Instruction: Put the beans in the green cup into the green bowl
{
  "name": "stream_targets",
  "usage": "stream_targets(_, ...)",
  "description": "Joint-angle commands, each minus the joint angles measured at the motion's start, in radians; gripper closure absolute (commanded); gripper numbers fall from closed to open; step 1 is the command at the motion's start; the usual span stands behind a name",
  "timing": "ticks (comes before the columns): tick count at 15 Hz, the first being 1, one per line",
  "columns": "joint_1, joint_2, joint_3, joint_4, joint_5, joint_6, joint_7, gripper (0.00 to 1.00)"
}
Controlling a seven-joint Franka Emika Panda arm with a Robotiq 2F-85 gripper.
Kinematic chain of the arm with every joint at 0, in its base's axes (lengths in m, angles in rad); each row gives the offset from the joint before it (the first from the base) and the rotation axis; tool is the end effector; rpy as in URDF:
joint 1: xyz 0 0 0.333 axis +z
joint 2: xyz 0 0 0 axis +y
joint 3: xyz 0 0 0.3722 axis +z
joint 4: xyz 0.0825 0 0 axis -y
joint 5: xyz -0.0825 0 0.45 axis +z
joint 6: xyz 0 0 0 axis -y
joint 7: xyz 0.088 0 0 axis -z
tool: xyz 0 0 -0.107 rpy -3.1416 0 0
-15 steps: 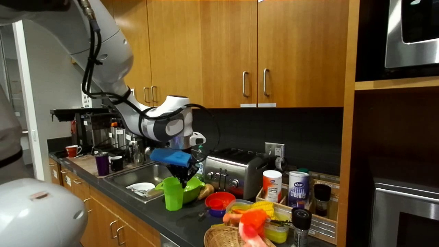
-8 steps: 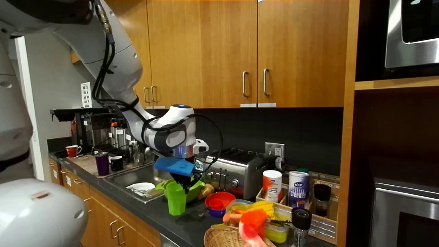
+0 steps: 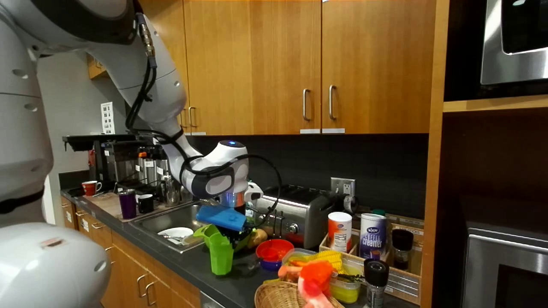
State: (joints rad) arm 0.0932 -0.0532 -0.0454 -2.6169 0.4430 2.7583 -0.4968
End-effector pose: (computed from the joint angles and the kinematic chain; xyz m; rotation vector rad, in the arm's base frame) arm 0.4815 0.0053 0.2870 -2.9551 -0.2196 -0.3442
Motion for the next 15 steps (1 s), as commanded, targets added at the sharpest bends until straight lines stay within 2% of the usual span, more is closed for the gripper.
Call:
stream_targets(1, 0.006, 0.024, -0.002, 0.02, 0.047, 0.018, -0.054, 0.99)
stream_targets(12, 0.003, 0.062, 0.005, 0.042, 0.007, 0.018, -0.045, 0.99)
stream_targets(13, -0.02, 0.06, 0.03, 0.045, 0.0, 0.012, -0.035, 0.71)
stream_targets(15, -0.024, 0.063, 0.038, 0.049, 0.004, 0.013, -0.04, 0.65)
